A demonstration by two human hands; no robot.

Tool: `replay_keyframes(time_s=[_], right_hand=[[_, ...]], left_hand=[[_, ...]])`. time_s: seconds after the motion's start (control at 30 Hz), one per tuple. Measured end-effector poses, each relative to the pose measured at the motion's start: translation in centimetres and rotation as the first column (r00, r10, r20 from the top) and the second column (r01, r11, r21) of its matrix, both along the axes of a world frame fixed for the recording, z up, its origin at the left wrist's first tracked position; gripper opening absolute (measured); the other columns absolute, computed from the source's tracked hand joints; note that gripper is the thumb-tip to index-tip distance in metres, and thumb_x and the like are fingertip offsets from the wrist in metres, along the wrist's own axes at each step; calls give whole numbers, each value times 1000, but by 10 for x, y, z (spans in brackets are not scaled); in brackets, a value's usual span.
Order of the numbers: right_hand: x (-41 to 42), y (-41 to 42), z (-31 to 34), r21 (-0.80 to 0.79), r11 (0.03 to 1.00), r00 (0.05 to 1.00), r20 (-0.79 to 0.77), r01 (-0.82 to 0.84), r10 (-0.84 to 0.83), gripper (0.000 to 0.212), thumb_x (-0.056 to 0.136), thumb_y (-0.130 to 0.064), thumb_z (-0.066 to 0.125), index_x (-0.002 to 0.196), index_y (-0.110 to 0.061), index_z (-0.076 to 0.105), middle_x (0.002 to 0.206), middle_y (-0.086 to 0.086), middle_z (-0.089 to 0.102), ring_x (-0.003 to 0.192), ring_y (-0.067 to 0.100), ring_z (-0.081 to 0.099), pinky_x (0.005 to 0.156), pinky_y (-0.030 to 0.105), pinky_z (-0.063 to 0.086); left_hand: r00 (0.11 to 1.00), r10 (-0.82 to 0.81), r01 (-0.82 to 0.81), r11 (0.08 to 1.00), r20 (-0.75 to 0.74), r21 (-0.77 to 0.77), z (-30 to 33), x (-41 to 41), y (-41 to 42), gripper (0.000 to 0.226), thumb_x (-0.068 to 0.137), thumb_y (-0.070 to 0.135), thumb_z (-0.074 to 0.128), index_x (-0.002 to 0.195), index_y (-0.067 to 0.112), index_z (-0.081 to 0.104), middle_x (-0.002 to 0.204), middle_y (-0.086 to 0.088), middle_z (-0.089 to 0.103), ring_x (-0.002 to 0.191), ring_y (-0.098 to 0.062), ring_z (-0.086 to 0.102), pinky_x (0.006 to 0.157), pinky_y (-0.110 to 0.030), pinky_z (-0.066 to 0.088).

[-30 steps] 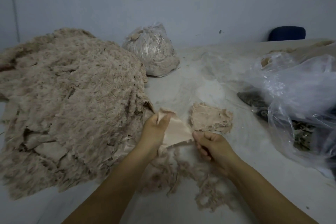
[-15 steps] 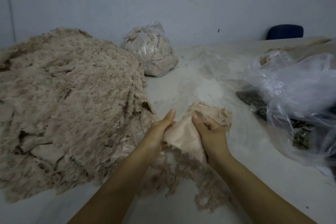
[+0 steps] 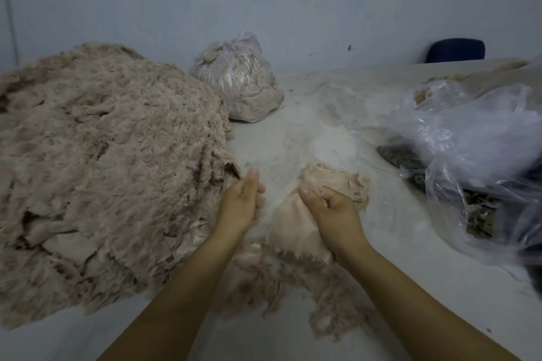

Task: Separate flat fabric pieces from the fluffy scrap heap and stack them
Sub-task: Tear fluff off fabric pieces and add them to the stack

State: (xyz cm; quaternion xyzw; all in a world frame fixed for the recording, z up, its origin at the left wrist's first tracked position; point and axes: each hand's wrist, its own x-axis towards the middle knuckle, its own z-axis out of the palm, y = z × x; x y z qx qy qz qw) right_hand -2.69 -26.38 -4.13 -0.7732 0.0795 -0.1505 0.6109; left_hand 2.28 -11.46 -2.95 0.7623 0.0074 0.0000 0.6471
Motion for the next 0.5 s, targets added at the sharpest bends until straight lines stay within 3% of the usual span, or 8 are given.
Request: replay_keyframes(time_s=[0.07, 0.13, 0.23, 0.3, 0.4, 0.5], right_hand=[[2, 3, 1, -27, 999, 999, 1, -46, 46, 44, 95, -37, 53, 65, -5, 52, 56, -2, 48, 52, 10, 43, 52, 26, 36], [2, 6, 1, -34, 998, 998, -12, -57, 56, 40, 98, -35, 47, 79, -5, 64, 66, 6, 63, 60, 16, 56, 58, 28, 46], [3, 0, -5, -76, 997, 1000, -10, -9, 8, 42, 99, -34, 43, 70, -11, 61, 69, 7, 63, 63, 13, 55, 58, 28, 43], [4, -8, -11, -44, 999, 999, -42, 31, -32, 42, 100, -32, 43, 65, -14, 58, 66, 6, 62, 63, 15, 55, 58, 25, 42], [7, -28, -21, 106, 964, 966, -120, 243, -231, 45, 101, -28, 41, 59, -13, 50, 48, -2, 46, 50, 17, 43, 46, 23, 33], [4, -23, -23, 216, 965, 981, -156, 145, -113, 44, 102, -35, 39, 67, -14, 55, 50, -4, 51, 45, 12, 47, 46, 25, 37]], left_hand=[[970, -208, 208, 978, -128, -13, 4, -6, -12, 53, 88, 61, 41, 87, 12, 63, 78, -8, 66, 70, -20, 61, 59, -29, 49], [942, -321, 327, 944, -99, 44, 1, -16, -25, 54, 87, 56, 51, 84, 3, 64, 73, -7, 63, 66, -17, 58, 60, -30, 46], [958, -286, 285, 957, 13, 50, -1, -18, -31, 37, 93, 31, 55, 64, 9, 50, 59, -2, 42, 55, -13, 39, 53, -27, 33], [959, -284, 283, 958, 19, 53, 0, -18, -30, 31, 95, 27, 54, 69, 10, 51, 64, -6, 43, 59, -16, 40, 55, -27, 32], [989, -145, 145, 989, 9, -37, 4, -14, -20, 26, 98, 26, 49, 80, 12, 63, 78, -11, 56, 71, -20, 50, 65, -30, 39], [995, -87, 89, 995, 50, -49, 9, -7, -14, 27, 100, 25, 44, 85, 10, 61, 81, -13, 55, 69, -17, 50, 58, -22, 42]])
